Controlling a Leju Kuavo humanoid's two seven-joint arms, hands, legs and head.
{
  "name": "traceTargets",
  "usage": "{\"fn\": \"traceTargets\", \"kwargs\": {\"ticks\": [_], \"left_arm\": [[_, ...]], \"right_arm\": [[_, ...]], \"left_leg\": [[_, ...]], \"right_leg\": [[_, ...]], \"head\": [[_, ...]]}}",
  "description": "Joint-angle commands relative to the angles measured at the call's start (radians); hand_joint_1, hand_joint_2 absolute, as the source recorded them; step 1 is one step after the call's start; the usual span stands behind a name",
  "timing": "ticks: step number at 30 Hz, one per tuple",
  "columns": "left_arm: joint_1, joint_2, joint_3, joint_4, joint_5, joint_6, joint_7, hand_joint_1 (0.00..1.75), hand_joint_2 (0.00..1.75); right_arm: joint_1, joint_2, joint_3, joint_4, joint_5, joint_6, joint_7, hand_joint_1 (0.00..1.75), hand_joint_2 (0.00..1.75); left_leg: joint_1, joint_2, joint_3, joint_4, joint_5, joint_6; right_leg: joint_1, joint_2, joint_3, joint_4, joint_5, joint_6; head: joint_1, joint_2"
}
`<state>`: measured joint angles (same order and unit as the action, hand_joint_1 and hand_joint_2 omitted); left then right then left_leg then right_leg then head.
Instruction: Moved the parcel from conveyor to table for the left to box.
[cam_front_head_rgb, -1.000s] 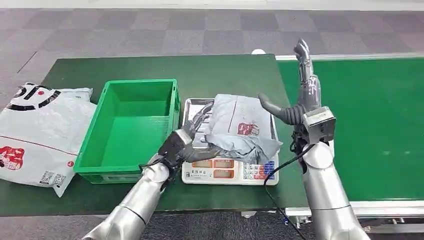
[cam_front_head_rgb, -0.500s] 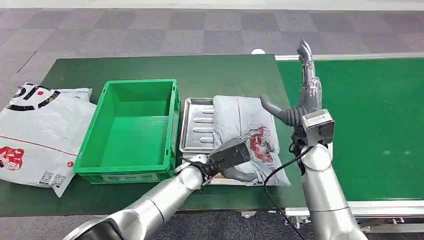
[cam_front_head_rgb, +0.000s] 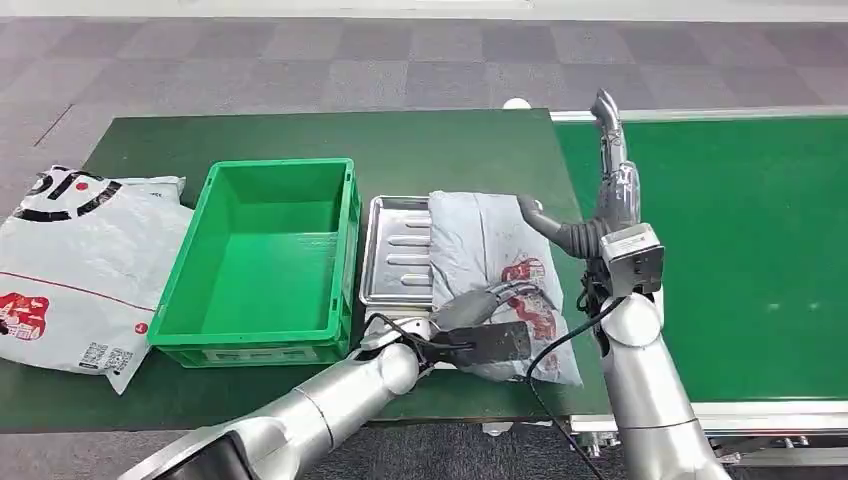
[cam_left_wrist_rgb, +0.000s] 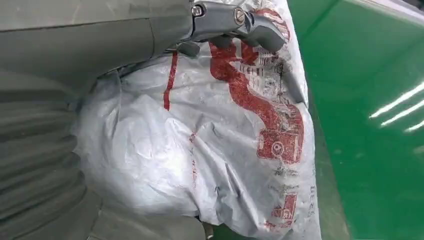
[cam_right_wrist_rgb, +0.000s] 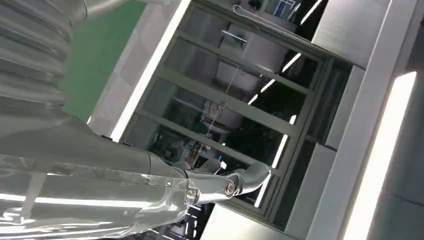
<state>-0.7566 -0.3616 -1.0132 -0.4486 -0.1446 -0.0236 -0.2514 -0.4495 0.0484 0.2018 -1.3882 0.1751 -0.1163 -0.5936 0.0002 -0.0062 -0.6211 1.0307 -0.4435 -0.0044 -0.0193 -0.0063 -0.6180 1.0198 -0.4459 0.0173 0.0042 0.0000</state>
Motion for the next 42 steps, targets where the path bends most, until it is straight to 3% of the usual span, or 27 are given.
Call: {"fn": "traceTargets", "kwargs": {"ticks": [1, 2, 4, 5, 6, 14, 21, 27, 32, 37, 39, 42], "left_arm": [[-0.023, 0.013, -0.124, 0.064, -0.011, 0.077, 0.056, 0.0, 1.75], [-0.025, 0.013, -0.139, 0.065, -0.027, 0.121, 0.065, 0.0, 1.75], [-0.019, 0.013, -0.119, 0.062, 0.017, 0.073, 0.053, 0.0, 1.75], [-0.018, 0.013, -0.111, 0.065, 0.032, 0.061, 0.045, 0.73, 1.75], [-0.017, 0.013, -0.115, 0.071, 0.028, 0.085, 0.036, 1.75, 1.75], [-0.02, 0.013, -0.12, 0.077, 0.014, 0.141, 0.03, 1.75, 1.75], [-0.018, 0.013, -0.078, 0.078, -0.049, 0.229, -0.054, 1.75, 1.75], [-0.017, 0.013, -0.074, 0.077, -0.058, 0.234, -0.054, 1.75, 1.75], [-0.019, 0.013, -0.083, 0.096, -0.159, 0.339, 0.025, 1.75, 1.75], [0.004, 0.013, 0.02, 0.084, -0.173, 0.432, -0.052, 1.75, 1.75], [0.013, 0.016, 0.111, 0.058, -0.181, 0.505, -0.155, 1.75, 1.75], [0.008, 0.018, 0.114, 0.057, -0.181, 0.5, -0.155, 1.75, 1.75]], "right_arm": [[0.001, -0.02, -0.001, -0.002, 0.001, -0.003, 0.01, 0.0, 1.75], [0.003, -0.021, -0.002, -0.005, 0.004, -0.002, 0.013, 0.0, 1.75], [0.004, -0.022, 0.0, -0.005, 0.007, 0.002, 0.021, 0.0, 1.75], [0.001, -0.022, 0.002, -0.001, 0.007, 0.004, 0.022, 0.0, 1.75], [0.001, -0.024, 0.005, 0.004, 0.009, 0.007, 0.025, 0.0, 1.75], [0.005, -0.028, 0.002, 0.0, 0.01, 0.008, 0.027, 0.0, 1.75], [0.02, -0.026, 0.004, -0.019, 0.01, 0.011, 0.027, 0.0, 1.75], [0.019, -0.026, 0.004, -0.018, 0.01, 0.011, 0.027, 0.0, 1.75], [0.03, -0.027, -0.002, -0.033, 0.012, 0.013, 0.03, 0.0, 1.75], [0.034, -0.025, -0.002, -0.039, 0.012, 0.014, 0.03, 0.0, 1.75], [0.037, -0.024, -0.003, -0.043, 0.013, 0.014, 0.03, 0.0, 1.75], [0.036, -0.024, -0.003, -0.043, 0.013, 0.014, 0.03, 0.0, 1.75]], "left_leg": [[0.001, 0.001, 0.003, -0.002, 0.0, -0.001], [0.001, 0.001, 0.004, -0.003, 0.0, -0.001], [0.0, 0.001, 0.002, -0.001, 0.0, 0.0], [0.001, 0.001, 0.003, -0.002, 0.0, 0.0], [0.0, 0.002, 0.002, -0.001, 0.0, 0.0], [0.0, 0.001, 0.003, -0.001, 0.0, 0.0], [0.001, 0.002, 0.004, -0.002, 0.0, 0.0], [0.001, 0.003, 0.005, -0.003, 0.0, -0.001], [0.001, 0.002, 0.005, -0.003, 0.0, -0.001], [0.001, 0.002, 0.003, -0.001, 0.0, 0.0], [0.001, 0.002, 0.003, -0.001, 0.0, 0.0], [0.001, 0.003, 0.004, -0.002, 0.0, -0.001]], "right_leg": [[0.001, 0.001, 0.003, -0.003, 0.0, -0.001], [0.001, 0.001, 0.005, -0.004, 0.0, -0.001], [0.0, 0.001, 0.002, -0.001, 0.0, -0.001], [0.001, 0.001, 0.003, -0.003, 0.0, -0.001], [0.0, 0.002, 0.002, -0.001, 0.0, -0.001], [0.0, 0.001, 0.002, -0.001, 0.0, -0.001], [0.001, 0.001, 0.004, -0.003, 0.0, -0.001], [0.001, 0.002, 0.004, -0.004, 0.001, -0.002], [0.001, 0.002, 0.005, -0.004, 0.001, -0.002], [0.001, 0.002, 0.002, -0.002, 0.0, -0.001], [0.001, 0.002, 0.002, -0.002, 0.0, -0.001], [0.001, 0.003, 0.003, -0.003, 0.001, -0.001]], "head": [[0.0, 0.0], [0.0, 0.0], [0.0, 0.0], [0.0, 0.0], [0.0, 0.0], [0.0, 0.0], [0.0, 0.0], [0.0, 0.0], [0.0, 0.0], [0.0, 0.0], [0.0, 0.0], [0.0, 0.0]]}}
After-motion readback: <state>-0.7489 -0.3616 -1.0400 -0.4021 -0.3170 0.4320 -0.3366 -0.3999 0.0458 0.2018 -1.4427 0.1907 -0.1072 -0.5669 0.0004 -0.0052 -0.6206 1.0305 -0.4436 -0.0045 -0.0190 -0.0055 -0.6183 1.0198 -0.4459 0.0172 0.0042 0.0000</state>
